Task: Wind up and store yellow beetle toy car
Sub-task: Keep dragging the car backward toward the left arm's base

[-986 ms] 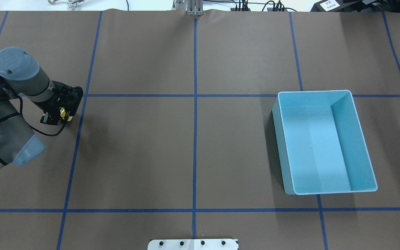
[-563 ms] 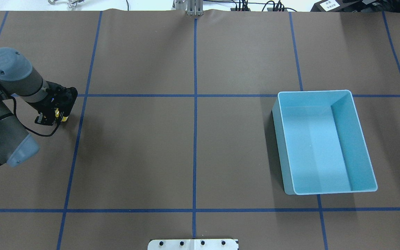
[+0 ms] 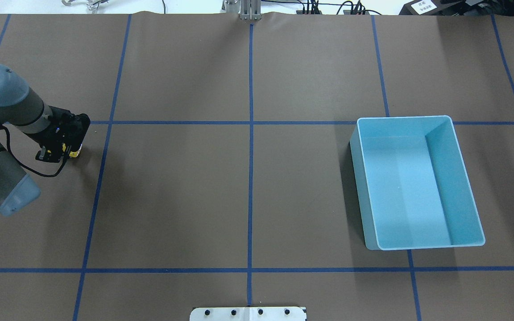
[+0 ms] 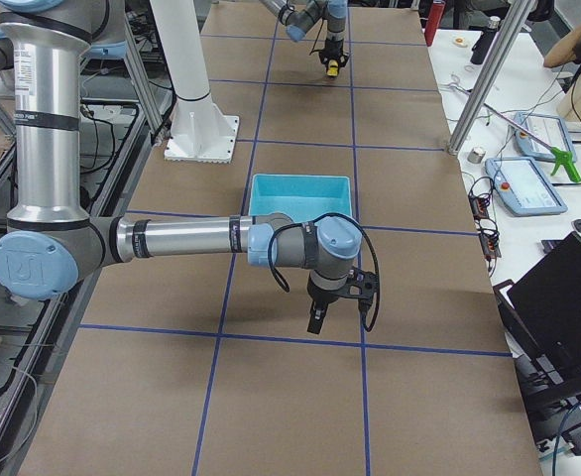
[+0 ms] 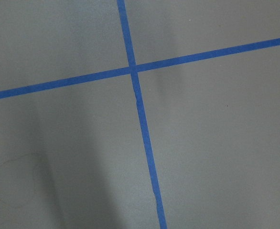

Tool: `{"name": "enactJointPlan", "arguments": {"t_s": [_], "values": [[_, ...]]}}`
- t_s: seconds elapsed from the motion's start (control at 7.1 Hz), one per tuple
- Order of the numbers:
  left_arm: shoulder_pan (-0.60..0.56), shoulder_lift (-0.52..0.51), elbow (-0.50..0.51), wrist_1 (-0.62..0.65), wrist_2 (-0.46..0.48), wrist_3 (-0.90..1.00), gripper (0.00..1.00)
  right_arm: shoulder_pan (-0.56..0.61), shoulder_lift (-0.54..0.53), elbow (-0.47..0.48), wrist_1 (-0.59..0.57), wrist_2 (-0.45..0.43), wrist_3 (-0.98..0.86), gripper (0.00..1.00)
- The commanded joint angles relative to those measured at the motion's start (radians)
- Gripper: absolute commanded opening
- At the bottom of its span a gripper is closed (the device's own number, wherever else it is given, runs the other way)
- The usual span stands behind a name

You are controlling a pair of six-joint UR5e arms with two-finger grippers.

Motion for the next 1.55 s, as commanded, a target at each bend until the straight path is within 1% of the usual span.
{"name": "enactJointPlan", "arguments": {"t_s": [0.0,0.56,0.7,0.85,1.41], "values": [[-0.007,0.022,0.000,-0.025,-0.003,0.014,0.00,0.000,-0.002,0.000,0.002,-0.002,0.001,1.00],[-0.011,0.048,0.002,-0.054,-0.005,0.020,0.00,0.000,-0.009,0.000,0.002,-0.002,0.002,1.00],[-0.030,0.048,0.011,-0.054,-0.006,0.065,0.00,0.000,-0.009,0.000,0.002,-0.002,0.001,1.00],[-0.042,0.059,0.014,-0.054,-0.026,0.077,0.00,0.000,-0.009,0.003,0.002,-0.002,0.001,1.00],[-0.062,0.077,0.020,-0.069,-0.026,0.109,0.00,0.000,-0.007,0.004,0.002,-0.001,0.001,1.00]]}}
